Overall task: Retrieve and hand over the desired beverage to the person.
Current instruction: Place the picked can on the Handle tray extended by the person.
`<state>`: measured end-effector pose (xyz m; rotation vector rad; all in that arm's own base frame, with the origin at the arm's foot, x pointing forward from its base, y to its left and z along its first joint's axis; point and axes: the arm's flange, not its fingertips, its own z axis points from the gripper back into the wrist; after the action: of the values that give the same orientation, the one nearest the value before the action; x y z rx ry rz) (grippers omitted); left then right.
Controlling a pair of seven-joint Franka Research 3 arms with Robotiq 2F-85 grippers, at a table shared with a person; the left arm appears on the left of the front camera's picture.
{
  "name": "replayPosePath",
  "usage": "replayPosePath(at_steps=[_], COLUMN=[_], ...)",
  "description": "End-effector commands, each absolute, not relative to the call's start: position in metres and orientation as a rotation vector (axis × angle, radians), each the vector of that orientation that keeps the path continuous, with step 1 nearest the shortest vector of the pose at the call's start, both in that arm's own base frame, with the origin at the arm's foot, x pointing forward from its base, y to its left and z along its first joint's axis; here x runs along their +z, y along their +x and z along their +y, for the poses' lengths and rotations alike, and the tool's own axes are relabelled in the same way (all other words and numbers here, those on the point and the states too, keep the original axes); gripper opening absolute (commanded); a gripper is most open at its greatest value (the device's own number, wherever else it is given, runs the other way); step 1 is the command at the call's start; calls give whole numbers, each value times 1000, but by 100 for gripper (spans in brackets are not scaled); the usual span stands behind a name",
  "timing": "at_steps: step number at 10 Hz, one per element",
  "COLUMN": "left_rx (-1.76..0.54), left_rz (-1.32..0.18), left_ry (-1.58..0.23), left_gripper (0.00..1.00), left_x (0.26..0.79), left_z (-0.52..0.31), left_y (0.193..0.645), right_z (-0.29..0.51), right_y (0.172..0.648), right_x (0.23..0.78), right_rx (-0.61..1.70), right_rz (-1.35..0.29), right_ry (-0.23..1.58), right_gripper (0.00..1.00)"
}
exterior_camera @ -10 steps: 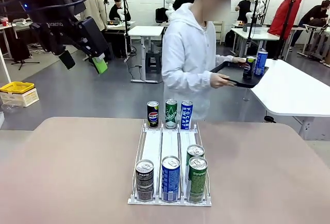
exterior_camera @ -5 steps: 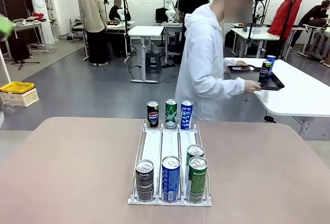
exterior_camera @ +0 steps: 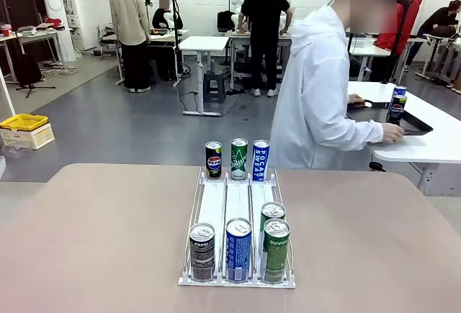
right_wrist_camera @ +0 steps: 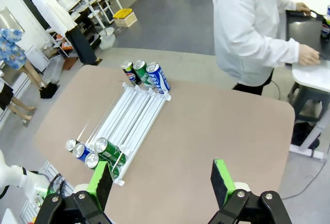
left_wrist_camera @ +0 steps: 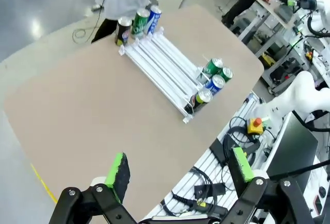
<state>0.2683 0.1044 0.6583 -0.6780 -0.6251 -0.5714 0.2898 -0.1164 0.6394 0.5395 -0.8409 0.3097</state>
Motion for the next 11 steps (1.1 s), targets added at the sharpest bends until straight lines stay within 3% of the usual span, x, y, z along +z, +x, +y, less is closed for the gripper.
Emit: replayPosePath(at_steps=[1, 4, 11], left_rx=[-649, -624, -619], left_rz=[-568, -602, -566], left_ry=[-633, -582, -642], left_gripper=[100, 100, 100], left_x=[655, 658, 659], left_z=[92, 79, 83], left_y=[260, 258, 258], right_z=[-115, -115, -115], right_y=[292, 292, 292], right_x=[639, 639, 639], right_rx=[321, 321, 321], right_rz=[-849, -849, -849], right_ry=[571, 571, 571], right_gripper=[100, 100, 100])
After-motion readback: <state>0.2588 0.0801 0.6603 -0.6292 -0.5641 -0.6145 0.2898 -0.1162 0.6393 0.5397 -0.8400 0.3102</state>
